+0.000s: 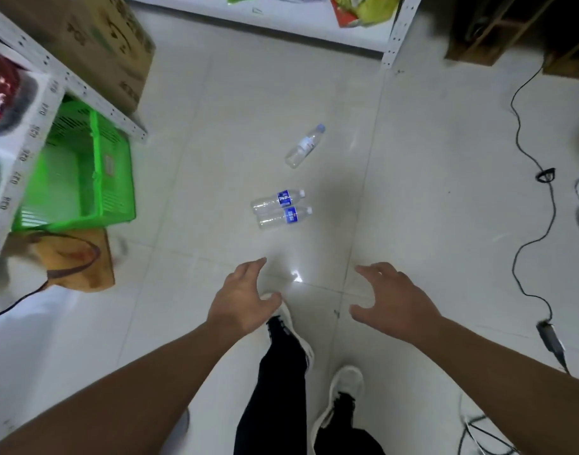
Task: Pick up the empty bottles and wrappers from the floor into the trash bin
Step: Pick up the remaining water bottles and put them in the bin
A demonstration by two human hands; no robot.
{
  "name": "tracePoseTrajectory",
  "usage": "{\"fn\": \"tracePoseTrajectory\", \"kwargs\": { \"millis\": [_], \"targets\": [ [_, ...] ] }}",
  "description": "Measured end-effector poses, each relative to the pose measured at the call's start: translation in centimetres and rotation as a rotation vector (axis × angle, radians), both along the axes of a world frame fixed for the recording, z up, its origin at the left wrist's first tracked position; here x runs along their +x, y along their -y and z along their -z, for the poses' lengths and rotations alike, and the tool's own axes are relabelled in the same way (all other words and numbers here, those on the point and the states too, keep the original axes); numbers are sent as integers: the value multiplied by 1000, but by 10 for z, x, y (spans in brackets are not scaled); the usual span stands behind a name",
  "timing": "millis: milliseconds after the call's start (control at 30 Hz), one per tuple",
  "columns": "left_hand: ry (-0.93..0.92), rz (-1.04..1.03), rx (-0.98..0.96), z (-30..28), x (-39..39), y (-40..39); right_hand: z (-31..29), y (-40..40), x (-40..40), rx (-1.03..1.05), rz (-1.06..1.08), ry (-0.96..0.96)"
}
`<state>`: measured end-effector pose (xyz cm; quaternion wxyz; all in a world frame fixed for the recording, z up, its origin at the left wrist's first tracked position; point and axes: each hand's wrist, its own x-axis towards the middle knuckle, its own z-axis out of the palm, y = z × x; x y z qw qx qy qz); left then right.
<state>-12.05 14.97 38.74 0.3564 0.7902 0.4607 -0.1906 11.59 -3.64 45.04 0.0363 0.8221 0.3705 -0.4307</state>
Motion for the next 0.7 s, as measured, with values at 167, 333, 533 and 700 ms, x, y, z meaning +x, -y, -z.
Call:
{"fn": "tracePoseTrajectory", "kwargs": {
  "millis": [167,333,533,700],
  "targets": [
    [-58,110,3,30,22,-57,22,-49,23,-77,-136,106],
    [-80,78,10,54,59,-124,44,-120,57,-79,-105,106],
    [-157,80,11,70,87,-162,61,-184,103,-65,-115,65],
    [-167,28,-31,89,113,-167,96,-225,154,-108,-188,33]
  ]
}}
